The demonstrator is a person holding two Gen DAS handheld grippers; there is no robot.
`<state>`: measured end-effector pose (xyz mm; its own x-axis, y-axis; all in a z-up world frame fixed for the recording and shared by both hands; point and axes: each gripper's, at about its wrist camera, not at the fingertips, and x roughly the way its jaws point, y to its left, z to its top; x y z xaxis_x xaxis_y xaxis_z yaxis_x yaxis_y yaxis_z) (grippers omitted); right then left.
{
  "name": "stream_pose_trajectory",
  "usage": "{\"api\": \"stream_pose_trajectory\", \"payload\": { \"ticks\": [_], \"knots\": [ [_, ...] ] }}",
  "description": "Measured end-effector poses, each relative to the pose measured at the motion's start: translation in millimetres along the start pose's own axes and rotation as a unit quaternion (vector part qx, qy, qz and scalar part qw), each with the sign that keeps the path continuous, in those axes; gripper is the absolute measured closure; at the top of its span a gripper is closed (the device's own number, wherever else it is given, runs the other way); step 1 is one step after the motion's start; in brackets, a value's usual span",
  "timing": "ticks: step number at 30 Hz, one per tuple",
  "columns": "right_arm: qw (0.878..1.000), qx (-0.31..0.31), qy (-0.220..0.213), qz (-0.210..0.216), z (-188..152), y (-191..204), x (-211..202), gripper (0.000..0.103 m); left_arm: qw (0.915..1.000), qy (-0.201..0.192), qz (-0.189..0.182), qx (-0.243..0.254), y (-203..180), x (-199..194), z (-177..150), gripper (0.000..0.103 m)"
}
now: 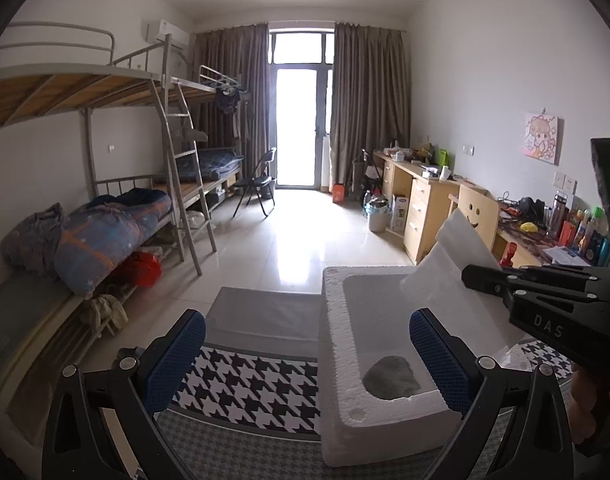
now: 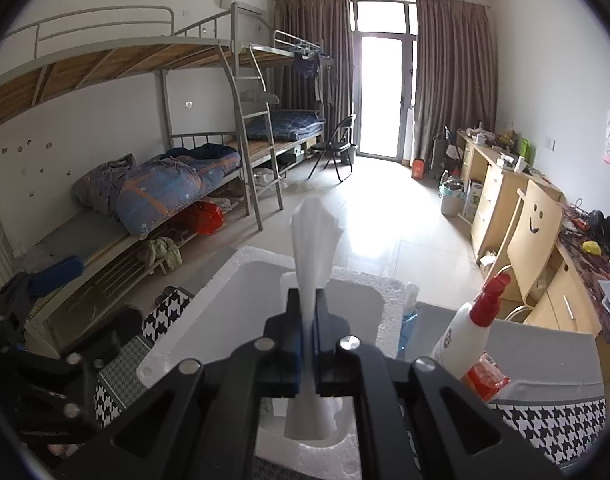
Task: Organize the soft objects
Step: 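Open the right tool to drop the white tissue into the foam box, then move both tools back from the foam box to the remaining items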
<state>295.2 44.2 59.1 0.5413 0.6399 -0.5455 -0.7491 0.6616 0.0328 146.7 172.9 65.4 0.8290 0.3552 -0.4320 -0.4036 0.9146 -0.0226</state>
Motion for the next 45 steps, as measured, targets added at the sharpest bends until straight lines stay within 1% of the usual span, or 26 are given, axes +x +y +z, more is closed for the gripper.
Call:
{"api": "stream_pose_trajectory", "payload": {
  "ticks": [5,7,8,9,10,11,12,15,19,22,25,28,30,33,41,45],
  "knots": [
    [1.0,-0.005,0.018,0.007,-4.1,2.9,10.2,0.095,1.0,-0.005,0.001,-0.008,3.6,-2.2,-1.1,0.001],
    [1.0,-0.007,0.026,0.004,-5.0,4.5,13.2,0.085,1.0,-0.005,0.003,-0.007,4.7,-2.6,-1.3,0.001],
    [1.0,-0.007,0.029,0.005,-5.3,4.5,14.1,0.072,0.9999,-0.006,0.004,-0.008,5.7,-2.9,-2.0,0.001],
    [1.0,-0.007,0.028,0.004,-5.6,4.2,13.7,0.057,0.9999,-0.006,0.004,-0.009,6.5,-2.8,-2.4,0.001],
    [1.0,-0.007,0.026,0.003,-4.6,4.9,13.5,0.049,0.9999,-0.004,0.005,-0.009,6.9,-2.3,-3.0,0.001],
    [1.0,-0.006,0.022,0.0,-4.5,4.2,13.1,0.038,0.9999,-0.002,0.006,-0.008,7.9,-1.5,-3.6,0.001],
    [1.0,-0.005,0.02,-0.002,-4.9,3.7,12.4,0.034,0.9999,-0.001,0.006,-0.008,8.0,-0.8,-4.3,0.001],
    [1.0,-0.001,0.018,0.001,-4.9,2.1,9.9,0.034,1.0,0.001,0.004,-0.008,8.7,-0.4,-4.7,0.001],
    [1.0,-0.004,0.009,-0.005,-4.9,1.5,2.7,0.033,1.0,-0.001,-0.001,-0.003,7.5,-3.5,-5.3,0.001],
    [1.0,0.0,0.003,-0.002,-6.7,-0.6,-3.8,0.025,1.0,-0.004,-0.005,-0.001,5.7,-7.0,-4.7,0.001],
    [1.0,0.007,-0.006,-0.003,-7.9,-3.3,-10.8,0.023,0.9999,-0.009,-0.007,0.002,2.2,-12.1,-3.5,0.001],
    [1.0,0.002,-0.014,-0.011,-9.9,-2.9,-18.1,0.015,0.9999,-0.013,-0.008,0.005,-2.6,-16.2,-2.8,0.001],
    [1.0,0.001,-0.023,-0.019,-9.4,-3.8,-22.8,0.014,0.9998,-0.012,-0.011,0.005,-4.9,-17.5,-3.5,0.001],
    [1.0,0.008,-0.024,-0.012,-12.2,-6.0,-28.6,0.014,0.9997,-0.012,-0.015,0.013,-11.4,-21.5,-6.1,0.001],
    [0.999,0.012,-0.039,-0.02,-19.7,-11.5,-50.7,0.014,0.9989,-0.022,-0.036,0.022,-25.9,-38.4,-7.7,0.001],
    [0.998,0.009,-0.044,-0.032,-27.5,-15.6,-61.3,0.014,0.9982,-0.028,-0.042,0.032,-35.4,-48.2,-10.1,0.001]
  ]
}}
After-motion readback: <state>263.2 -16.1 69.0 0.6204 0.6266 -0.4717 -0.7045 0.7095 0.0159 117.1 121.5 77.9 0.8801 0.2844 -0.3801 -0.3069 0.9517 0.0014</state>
